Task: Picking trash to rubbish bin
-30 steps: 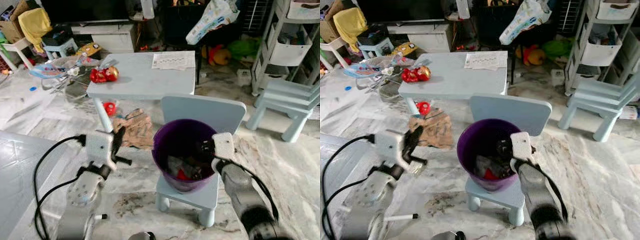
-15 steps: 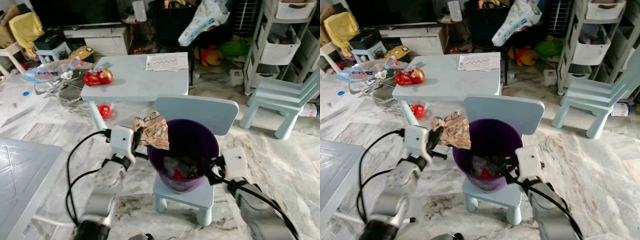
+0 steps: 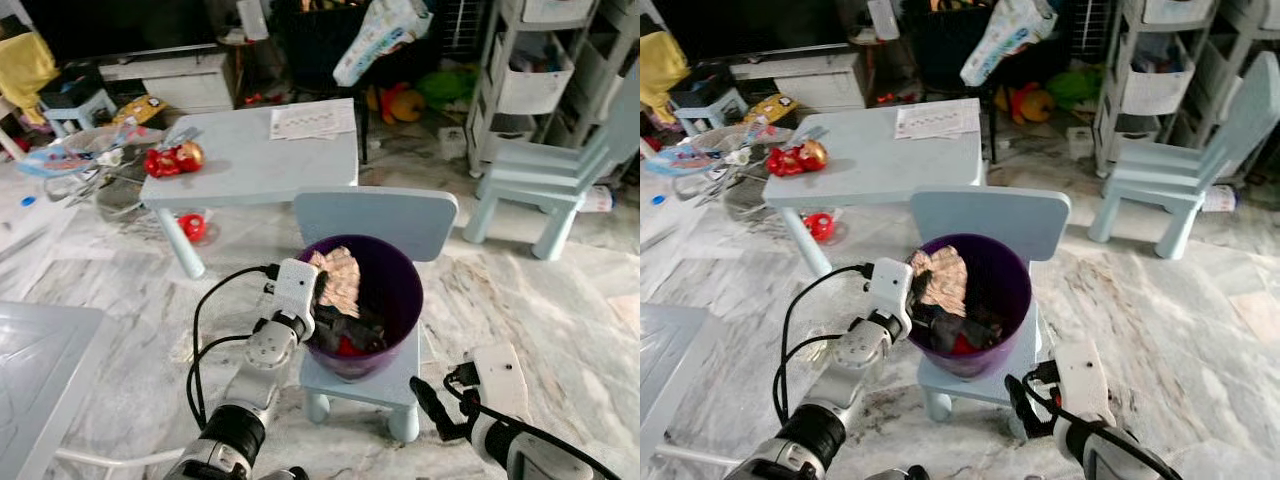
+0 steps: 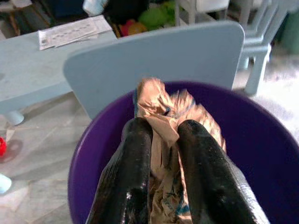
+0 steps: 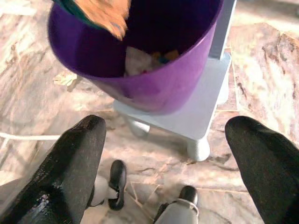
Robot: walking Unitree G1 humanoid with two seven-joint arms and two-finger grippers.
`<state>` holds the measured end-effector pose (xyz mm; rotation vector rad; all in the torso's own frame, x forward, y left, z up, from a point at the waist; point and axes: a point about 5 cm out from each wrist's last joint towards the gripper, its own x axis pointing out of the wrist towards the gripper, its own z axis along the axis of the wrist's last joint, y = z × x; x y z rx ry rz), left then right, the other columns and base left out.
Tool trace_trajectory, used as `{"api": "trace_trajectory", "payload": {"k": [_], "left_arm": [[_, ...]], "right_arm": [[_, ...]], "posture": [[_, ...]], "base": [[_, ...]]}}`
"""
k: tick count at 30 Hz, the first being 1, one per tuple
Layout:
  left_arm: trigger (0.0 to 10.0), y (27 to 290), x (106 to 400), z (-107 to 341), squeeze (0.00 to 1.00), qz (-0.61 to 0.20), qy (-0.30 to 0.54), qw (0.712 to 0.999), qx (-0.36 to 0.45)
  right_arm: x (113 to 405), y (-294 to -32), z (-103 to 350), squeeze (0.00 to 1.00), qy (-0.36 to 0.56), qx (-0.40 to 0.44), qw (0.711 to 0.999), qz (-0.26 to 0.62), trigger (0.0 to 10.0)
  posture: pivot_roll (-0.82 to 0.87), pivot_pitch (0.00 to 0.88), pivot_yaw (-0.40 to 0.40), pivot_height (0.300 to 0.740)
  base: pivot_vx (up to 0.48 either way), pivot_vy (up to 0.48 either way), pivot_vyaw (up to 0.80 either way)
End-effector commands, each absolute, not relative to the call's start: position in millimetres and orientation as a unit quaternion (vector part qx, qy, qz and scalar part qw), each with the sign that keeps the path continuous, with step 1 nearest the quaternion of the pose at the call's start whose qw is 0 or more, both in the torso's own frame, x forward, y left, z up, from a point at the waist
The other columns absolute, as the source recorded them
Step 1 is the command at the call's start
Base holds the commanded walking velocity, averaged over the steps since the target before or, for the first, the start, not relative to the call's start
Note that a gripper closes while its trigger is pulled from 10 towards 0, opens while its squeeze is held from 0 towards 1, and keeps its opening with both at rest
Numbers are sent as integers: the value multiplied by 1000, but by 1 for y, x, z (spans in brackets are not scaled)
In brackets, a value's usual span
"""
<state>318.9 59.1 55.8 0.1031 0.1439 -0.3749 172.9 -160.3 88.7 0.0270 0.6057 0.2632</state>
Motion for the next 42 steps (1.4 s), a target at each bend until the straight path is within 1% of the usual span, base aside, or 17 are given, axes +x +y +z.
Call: {"api": "trace_trajectory", "payload": {"k": [1, 7, 13, 18, 21, 24, 26, 27, 29, 30, 34, 35, 36, 37, 38, 40, 42], "left_arm": [[10000, 61, 318, 52, 1000, -178, 75, 979, 63], [10000, 58, 316, 47, 1000, -177, 80, 978, 73], [10000, 63, 316, 43, 1000, -165, 83, 980, 73], [10000, 69, 327, 59, 1000, -148, 48, 986, 63], [10000, 87, 337, 82, 1000, -132, -16, 990, 47], [10000, 103, 338, 93, 1000, -117, -51, 990, 51], [10000, 120, 337, 99, 1000, -89, -71, 992, 57], [10000, 120, 337, 99, 1000, -89, -71, 992, 57], [10000, 132, 336, 102, 1000, -64, -81, 993, 63], [10000, 142, 334, 105, 1000, -44, -90, 993, 68], [10000, 168, 325, 113, 1000, 11, -108, 991, 79], [10000, 182, 316, 118, 1000, 36, -118, 988, 87], [10000, 188, 312, 121, 1000, 46, -124, 987, 94], [10000, 188, 312, 121, 1000, 46, -124, 987, 94], [10000, 198, 305, 122, 1000, 65, -122, 986, 93], [10000, 203, 300, 122, 1000, 72, -121, 985, 96], [10000, 214, 287, 123, 1000, 93, -117, 983, 104]], "right_arm": [[170, -157, 96, 1000, 298, 16, 944, 141, 10000], [168, -156, 97, 1000, 307, 18, 940, 145, 10000], [170, -155, 98, 1000, 315, 18, 938, 147, 10000], [179, -158, 97, 1000, 305, 6, 942, 142, 10000], [199, -157, 100, 1000, 266, -15, 955, 133, 10000], [215, -154, 103, 1000, 237, -26, 963, 127, 10000], [227, -149, 108, 1000, 204, -30, 970, 129, 10000], [227, -149, 108, 1000, 204, -30, 970, 129, 10000], [234, -147, 112, 1000, 185, -40, 973, 130, 10000], [238, -146, 113, 1000, 174, -40, 976, 127, 10000], [250, -141, 116, 1000, 151, -40, 980, 125, 10000], [256, -139, 117, 1000, 137, -47, 981, 125, 10000], [259, -138, 117, 1000, 133, -50, 982, 124, 10000], [259, -138, 117, 1000, 133, -50, 982, 124, 10000], [264, -136, 119, 1000, 121, -47, 984, 124, 10000], [267, -135, 120, 1000, 115, -47, 985, 124, 10000], [274, -133, 122, 1000, 102, -46, 986, 122, 10000]], "posture": [[-250, 160, 137, 740], [-249, 161, 136, 740], [-241, 153, 131, 740], [-209, 132, 124, 740], [-166, 110, 114, 740], [-135, 92, 108, 740], [-119, 79, 105, 740], [-119, 79, 105, 740], [-106, 70, 100, 740], [-100, 67, 99, 740], [-75, 56, 90, 740], [-65, 49, 88, 740], [-63, 48, 88, 740], [-63, 48, 88, 740], [-53, 42, 86, 740], [-43, 39, 82, 740], [-28, 33, 74, 740]], "base": [[0, 0, 0], [0, 0, 0], [0, 0, 0], [0, 0, 0], [0, 0, 0], [0, 0, 0], [0, 0, 0], [0, 0, 0], [0, 0, 0], [0, 0, 0], [0, 0, 0], [0, 0, 0], [0, 0, 0], [0, 0, 0], [0, 0, 0], [0, 0, 0], [0, 0, 0]]}}
